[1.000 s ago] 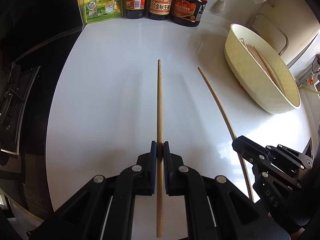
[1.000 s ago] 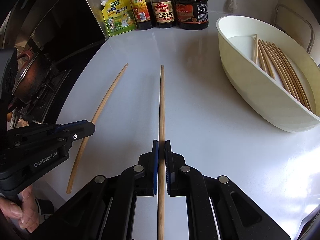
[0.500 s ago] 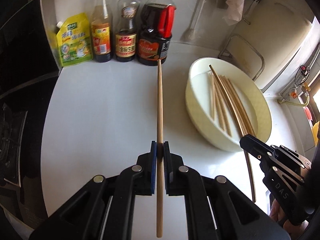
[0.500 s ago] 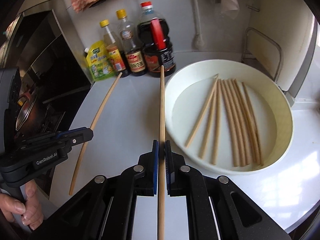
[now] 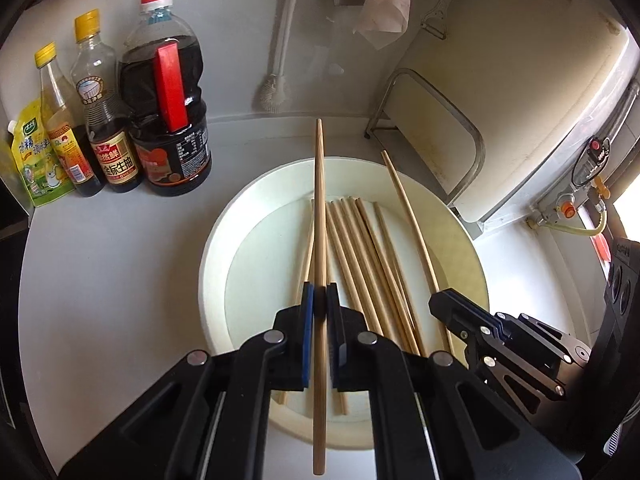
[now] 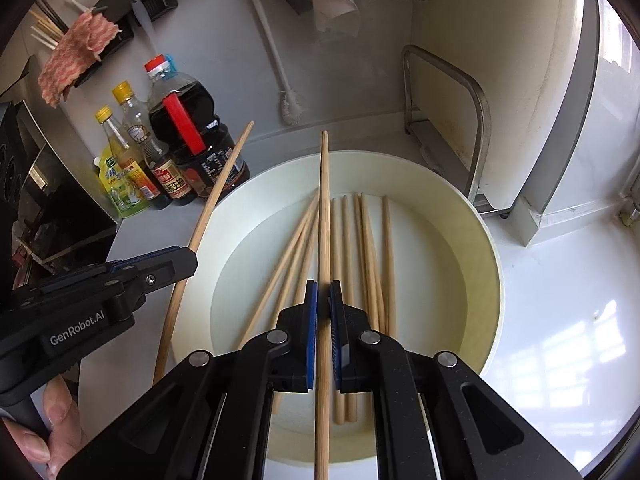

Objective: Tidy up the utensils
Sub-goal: 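Lift and carry both held chopsticks over the white basin, then open the left gripper over the basin while the right gripper releases its chopstick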

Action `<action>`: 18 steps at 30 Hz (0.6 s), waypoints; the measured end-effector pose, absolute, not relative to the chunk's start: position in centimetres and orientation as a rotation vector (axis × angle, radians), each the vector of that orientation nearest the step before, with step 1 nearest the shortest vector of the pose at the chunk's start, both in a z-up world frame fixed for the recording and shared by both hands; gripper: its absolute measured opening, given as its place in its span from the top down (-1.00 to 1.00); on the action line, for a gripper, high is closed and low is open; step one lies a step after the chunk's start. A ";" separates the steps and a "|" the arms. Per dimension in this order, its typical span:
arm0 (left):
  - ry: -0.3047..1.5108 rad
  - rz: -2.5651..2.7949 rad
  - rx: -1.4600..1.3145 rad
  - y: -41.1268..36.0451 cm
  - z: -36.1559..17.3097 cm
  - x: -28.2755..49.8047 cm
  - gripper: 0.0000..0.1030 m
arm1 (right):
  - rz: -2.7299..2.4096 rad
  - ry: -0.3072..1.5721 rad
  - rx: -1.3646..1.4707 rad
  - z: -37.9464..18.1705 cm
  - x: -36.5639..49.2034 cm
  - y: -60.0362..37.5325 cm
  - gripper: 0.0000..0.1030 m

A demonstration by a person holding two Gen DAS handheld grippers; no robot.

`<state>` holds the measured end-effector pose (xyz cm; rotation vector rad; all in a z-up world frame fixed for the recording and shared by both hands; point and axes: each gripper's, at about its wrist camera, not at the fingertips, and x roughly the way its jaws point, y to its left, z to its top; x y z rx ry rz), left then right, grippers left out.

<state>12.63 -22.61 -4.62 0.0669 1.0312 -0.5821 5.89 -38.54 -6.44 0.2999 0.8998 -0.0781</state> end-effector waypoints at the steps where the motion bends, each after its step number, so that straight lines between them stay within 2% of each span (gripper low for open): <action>1: 1.035 -0.574 0.071 -23.0 -4.9 13.0 0.86 | -0.079 0.909 0.304 -6.8 6.2 -39.0 0.88; 6: 1.080 -0.549 0.089 -24.5 -6.1 14.0 0.85 | -0.079 0.943 0.309 -8.1 6.9 -40.0 0.87; 7: 1.081 -0.541 0.090 -24.4 -6.1 14.0 0.80 | -0.083 0.943 0.312 -8.1 6.9 -40.2 0.87; 9: 1.076 -0.528 0.093 -24.2 -6.1 14.0 0.52 | -0.085 0.934 0.330 -8.1 6.9 -40.5 0.73; 11: 1.065 -0.507 0.084 -23.8 -5.8 14.1 0.02 | -0.090 0.926 0.333 -7.9 6.8 -40.5 0.68; 12: 1.059 -0.502 0.073 -23.5 -5.6 14.1 -0.05 | -0.091 0.925 0.329 -7.8 6.8 -40.5 0.68; 18: 1.060 -0.483 0.079 -22.8 -4.9 13.6 -0.07 | -0.106 0.926 0.312 -7.2 5.7 -40.0 0.61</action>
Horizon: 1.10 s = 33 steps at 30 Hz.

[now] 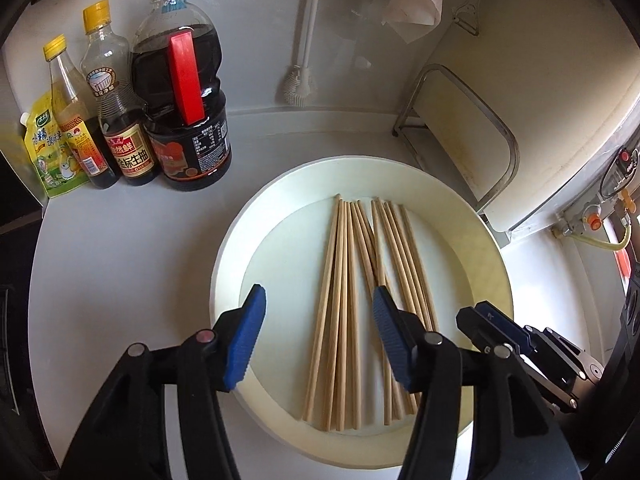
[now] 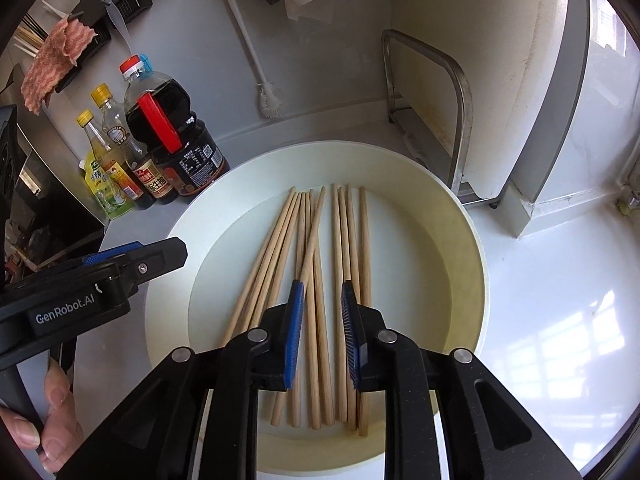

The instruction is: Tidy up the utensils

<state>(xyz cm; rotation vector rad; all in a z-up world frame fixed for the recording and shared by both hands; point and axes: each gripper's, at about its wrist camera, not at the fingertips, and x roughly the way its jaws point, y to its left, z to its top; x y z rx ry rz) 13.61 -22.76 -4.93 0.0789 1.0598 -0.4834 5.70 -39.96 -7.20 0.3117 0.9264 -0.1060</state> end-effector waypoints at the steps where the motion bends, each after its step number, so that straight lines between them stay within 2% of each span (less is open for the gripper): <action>1: 1.060 -0.480 0.084 -22.7 -4.9 13.5 -0.07 | -0.109 0.929 0.308 -7.1 5.5 -39.8 0.59; 21: 1.000 -0.455 0.115 -21.0 -2.2 11.4 -0.20 | -0.126 0.919 0.273 -5.0 3.6 -38.0 0.43; 25: 0.988 -0.453 0.122 -20.9 -2.0 11.0 -0.22 | -0.134 0.915 0.273 -4.8 3.1 -37.9 0.31; 30: 0.986 -0.450 0.129 -20.8 -1.9 10.7 -0.30 | -0.139 0.923 0.273 -4.7 2.8 -37.8 0.27; 33: 0.981 -0.447 0.135 -20.7 -1.8 10.6 -0.34 | -0.138 0.929 0.275 -4.8 2.7 -37.7 0.12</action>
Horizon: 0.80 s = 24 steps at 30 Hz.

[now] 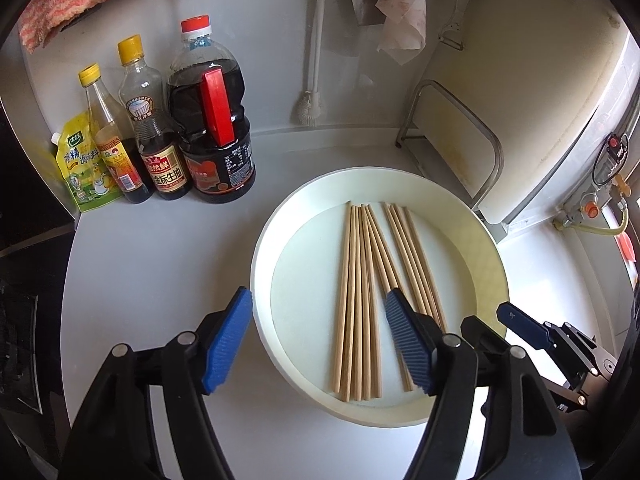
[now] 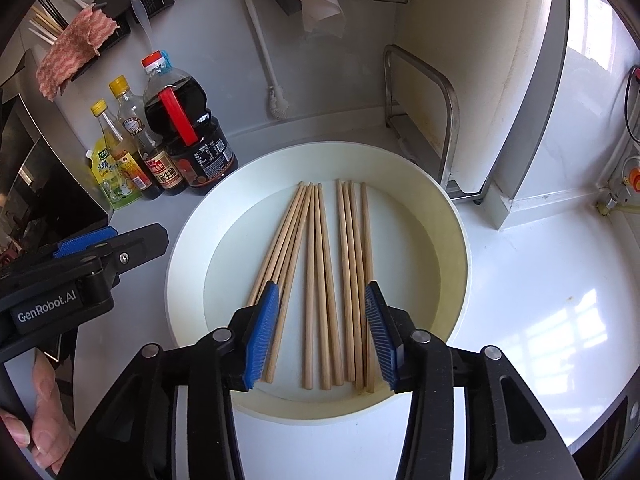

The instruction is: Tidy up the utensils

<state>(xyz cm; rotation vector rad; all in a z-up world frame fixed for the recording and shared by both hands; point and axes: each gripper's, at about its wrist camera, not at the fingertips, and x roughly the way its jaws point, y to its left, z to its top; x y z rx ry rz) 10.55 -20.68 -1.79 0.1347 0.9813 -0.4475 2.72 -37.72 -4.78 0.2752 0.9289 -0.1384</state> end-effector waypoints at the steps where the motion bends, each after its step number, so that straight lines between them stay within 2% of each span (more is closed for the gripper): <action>1: 0.981 -0.446 0.137 -20.6 -1.8 10.5 -0.36 | -0.141 0.930 0.275 -4.8 2.8 -37.7 0.10; 13: 0.966 -0.416 0.146 -20.2 -1.6 10.1 -0.57 | -0.162 0.941 0.267 -4.7 2.6 -37.7 -0.17; 20: 0.946 -0.413 0.153 -20.2 -1.1 9.8 -0.82 | -0.169 0.939 0.267 -4.5 2.5 -37.8 -0.18; 24: 0.948 -0.418 0.165 -20.3 -1.1 9.7 -0.84 | -0.172 0.939 0.269 -4.5 2.3 -37.8 -0.19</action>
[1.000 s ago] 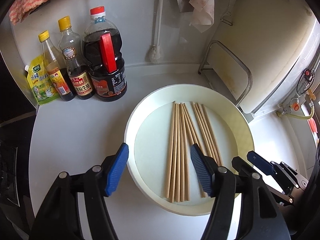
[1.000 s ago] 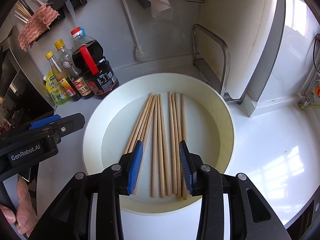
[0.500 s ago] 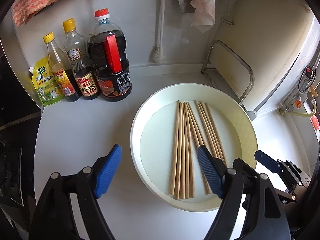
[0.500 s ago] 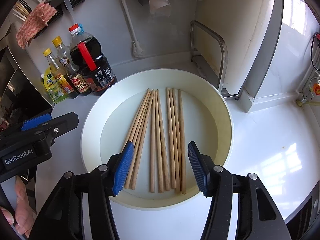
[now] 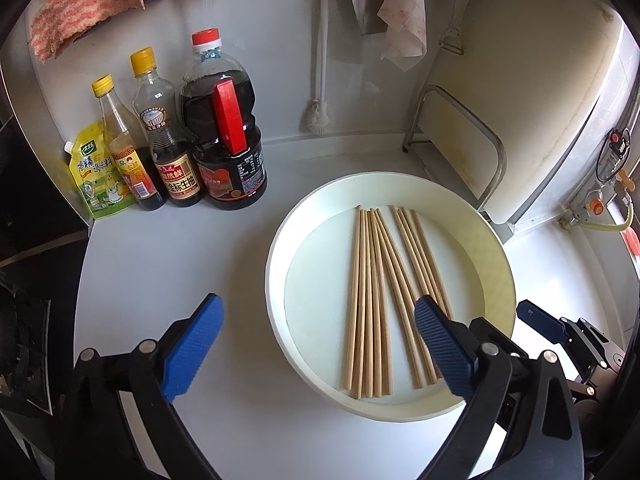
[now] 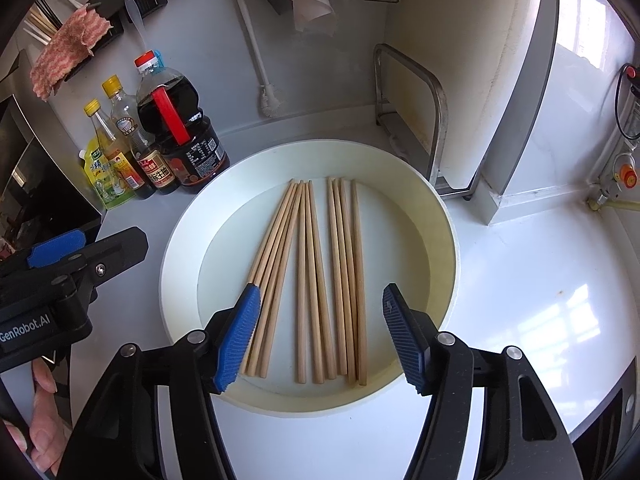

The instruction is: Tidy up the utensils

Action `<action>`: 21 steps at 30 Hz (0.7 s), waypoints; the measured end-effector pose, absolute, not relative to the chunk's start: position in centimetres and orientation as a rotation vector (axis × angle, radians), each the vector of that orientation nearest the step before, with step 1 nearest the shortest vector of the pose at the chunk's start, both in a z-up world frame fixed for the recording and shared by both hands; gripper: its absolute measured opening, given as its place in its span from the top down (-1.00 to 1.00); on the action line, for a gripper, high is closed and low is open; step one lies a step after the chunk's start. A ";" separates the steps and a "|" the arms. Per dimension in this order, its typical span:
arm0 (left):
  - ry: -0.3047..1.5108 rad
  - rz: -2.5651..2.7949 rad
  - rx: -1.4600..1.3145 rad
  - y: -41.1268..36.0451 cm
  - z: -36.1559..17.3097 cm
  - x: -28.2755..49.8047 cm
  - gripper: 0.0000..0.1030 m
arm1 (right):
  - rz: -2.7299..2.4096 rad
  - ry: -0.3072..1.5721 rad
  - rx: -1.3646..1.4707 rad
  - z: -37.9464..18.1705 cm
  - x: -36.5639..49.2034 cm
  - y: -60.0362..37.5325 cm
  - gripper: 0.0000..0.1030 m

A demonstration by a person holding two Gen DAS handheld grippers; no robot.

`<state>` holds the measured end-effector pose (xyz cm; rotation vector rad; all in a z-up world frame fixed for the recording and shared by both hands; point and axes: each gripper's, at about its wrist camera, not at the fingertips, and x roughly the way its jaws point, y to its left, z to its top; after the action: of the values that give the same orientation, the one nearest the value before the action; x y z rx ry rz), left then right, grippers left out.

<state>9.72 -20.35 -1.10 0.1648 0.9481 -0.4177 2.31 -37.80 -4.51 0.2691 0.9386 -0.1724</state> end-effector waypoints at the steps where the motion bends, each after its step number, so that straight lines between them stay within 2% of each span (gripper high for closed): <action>1: 0.950 -0.416 0.167 -20.4 -1.1 9.7 -0.84 | -0.172 0.938 0.270 -4.5 2.3 -37.8 -0.18; 21: 0.974 -0.398 0.163 -20.3 -1.2 9.8 -0.84 | -0.175 0.937 0.273 -4.4 2.1 -37.9 -0.19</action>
<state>9.76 -20.26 -1.15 0.1627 0.9743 -0.3980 2.09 -37.93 -4.44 0.2727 0.9370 -0.1746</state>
